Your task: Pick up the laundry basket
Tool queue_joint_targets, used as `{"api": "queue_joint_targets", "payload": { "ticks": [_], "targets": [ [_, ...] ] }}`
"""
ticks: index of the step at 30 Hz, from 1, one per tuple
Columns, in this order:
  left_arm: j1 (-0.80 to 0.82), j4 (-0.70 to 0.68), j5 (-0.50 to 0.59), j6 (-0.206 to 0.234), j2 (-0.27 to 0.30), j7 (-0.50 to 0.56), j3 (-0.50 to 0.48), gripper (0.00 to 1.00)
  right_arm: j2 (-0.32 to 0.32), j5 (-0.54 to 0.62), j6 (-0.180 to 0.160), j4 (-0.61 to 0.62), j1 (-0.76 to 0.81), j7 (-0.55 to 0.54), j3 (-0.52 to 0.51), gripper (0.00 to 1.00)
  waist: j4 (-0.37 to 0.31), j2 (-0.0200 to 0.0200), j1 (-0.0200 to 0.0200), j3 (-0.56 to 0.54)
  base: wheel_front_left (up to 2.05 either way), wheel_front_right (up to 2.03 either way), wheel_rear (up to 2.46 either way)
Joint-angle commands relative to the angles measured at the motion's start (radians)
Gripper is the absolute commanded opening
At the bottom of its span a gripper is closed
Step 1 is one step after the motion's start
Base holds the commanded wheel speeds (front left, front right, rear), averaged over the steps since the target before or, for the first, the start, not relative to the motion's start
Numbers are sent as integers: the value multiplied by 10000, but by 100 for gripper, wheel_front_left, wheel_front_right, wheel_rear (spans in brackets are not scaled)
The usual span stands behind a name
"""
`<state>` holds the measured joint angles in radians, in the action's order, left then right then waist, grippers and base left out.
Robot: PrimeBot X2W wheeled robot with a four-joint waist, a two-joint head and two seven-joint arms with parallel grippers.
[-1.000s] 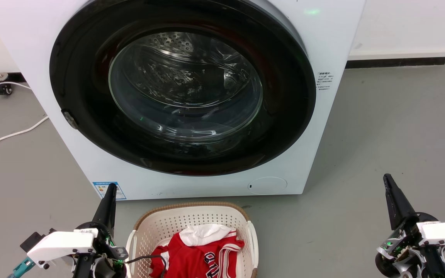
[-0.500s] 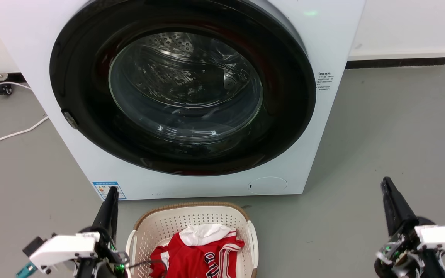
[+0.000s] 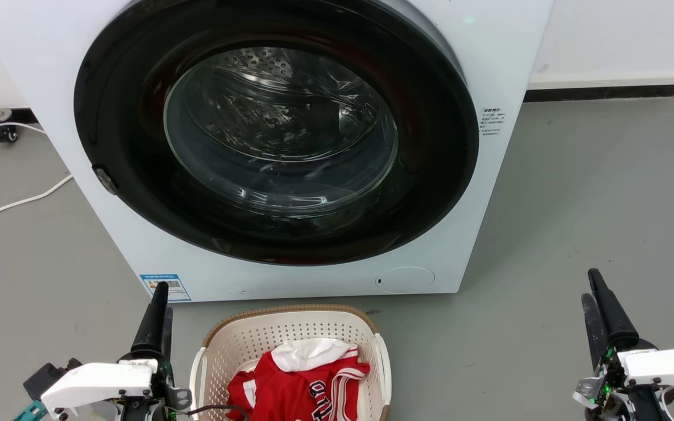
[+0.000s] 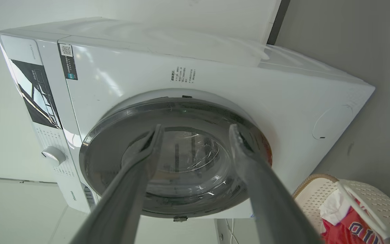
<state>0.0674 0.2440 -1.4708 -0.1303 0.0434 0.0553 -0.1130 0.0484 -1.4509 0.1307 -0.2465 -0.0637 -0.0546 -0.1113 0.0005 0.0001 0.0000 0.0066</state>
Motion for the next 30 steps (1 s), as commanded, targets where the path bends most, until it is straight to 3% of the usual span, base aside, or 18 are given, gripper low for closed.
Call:
{"api": "queue_joint_targets", "payload": {
  "ticks": [1, 22, 30],
  "targets": [
    [228, -269, 385, 30, 32, -116, -39, 100, 28, 497, 0, 297, -182, 108, 23, 100, 1, -1, 0, 5, 0, 0, 0],
    [-36, -1112, 4348, 543, 48, -980, 469, 100, 29, 5581, 0, 1255, 146, 970, 554, 100, -3, -1, 0, 33, 0, 0, 0],
    [-144, -1266, 5829, 988, 53, -1262, 713, 100, 30, 6961, 0, 1495, 268, 1255, 688, 100, 8, -1, 0, 29, 0, 0, 0]
  ]
}}
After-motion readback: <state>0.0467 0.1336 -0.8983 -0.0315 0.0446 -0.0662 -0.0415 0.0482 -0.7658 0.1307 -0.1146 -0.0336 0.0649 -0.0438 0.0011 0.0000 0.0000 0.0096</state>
